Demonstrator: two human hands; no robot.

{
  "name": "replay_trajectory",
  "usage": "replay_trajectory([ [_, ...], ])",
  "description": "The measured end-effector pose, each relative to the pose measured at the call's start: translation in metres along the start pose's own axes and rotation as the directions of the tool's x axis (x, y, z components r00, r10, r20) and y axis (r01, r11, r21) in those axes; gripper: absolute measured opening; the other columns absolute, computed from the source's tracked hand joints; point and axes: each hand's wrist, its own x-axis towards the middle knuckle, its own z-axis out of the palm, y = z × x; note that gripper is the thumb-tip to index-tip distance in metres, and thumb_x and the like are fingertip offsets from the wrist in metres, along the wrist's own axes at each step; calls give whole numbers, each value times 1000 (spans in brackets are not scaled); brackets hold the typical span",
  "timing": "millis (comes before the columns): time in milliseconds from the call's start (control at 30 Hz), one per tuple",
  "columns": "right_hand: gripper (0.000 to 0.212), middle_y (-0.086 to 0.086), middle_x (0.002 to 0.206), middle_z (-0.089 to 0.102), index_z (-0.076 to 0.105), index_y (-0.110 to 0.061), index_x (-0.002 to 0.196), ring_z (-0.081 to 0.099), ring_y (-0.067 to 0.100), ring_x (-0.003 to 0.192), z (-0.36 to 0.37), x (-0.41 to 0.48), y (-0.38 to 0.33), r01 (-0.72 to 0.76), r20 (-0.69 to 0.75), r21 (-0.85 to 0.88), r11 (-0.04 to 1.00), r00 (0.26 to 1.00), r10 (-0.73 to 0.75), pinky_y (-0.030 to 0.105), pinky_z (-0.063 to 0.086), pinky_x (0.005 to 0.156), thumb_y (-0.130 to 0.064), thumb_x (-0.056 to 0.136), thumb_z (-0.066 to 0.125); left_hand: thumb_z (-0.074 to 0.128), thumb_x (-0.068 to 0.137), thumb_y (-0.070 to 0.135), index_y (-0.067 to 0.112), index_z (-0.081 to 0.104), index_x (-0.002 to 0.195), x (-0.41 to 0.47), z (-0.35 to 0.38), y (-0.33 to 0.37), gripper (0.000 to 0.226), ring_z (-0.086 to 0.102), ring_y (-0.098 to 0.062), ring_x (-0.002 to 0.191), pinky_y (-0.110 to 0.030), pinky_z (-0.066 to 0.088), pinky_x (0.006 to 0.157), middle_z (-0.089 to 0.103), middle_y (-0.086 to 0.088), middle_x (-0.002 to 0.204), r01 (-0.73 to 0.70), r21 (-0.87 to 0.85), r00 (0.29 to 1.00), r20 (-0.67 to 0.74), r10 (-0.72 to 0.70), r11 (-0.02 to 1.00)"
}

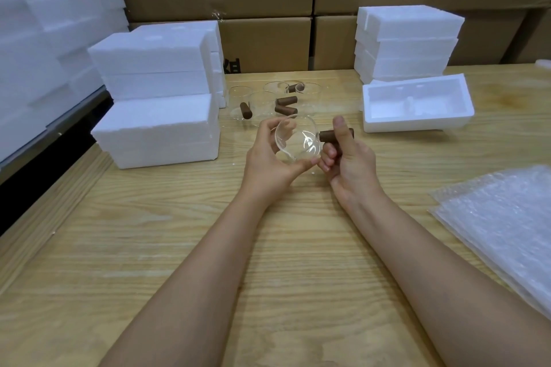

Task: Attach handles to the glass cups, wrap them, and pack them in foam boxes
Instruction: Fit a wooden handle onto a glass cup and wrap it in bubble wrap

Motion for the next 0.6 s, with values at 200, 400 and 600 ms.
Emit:
replay_trajectory([
  [200,26,-2,46,42,63,-13,62,36,10,41,-3,1,0,-21,83,2,1000,996,21,20,32,42,-37,67,73,90,62,18,44,38,104,-1,-2,4,72,51,22,99,0,36,83,53,47,102,-63,111,996,-51,69,992],
  [400,28,-1,49,46,63,-8,75,40,10,44,-5,3,3,-49,118,26,998,992,46,21,37,44,-36,74,68,88,64,15,48,37,109,-3,-5,7,76,49,21,103,-1,36,85,52,32,111,-161,202,976,-113,186,966],
  [600,30,-1,49,46,62,-4,83,41,10,44,-6,5,4,-63,105,19,998,993,61,20,37,43,-33,91,58,84,68,8,22,47,127,-2,-4,5,71,50,6,113,-8,37,94,48,31,121,-232,248,959,-102,264,941],
])
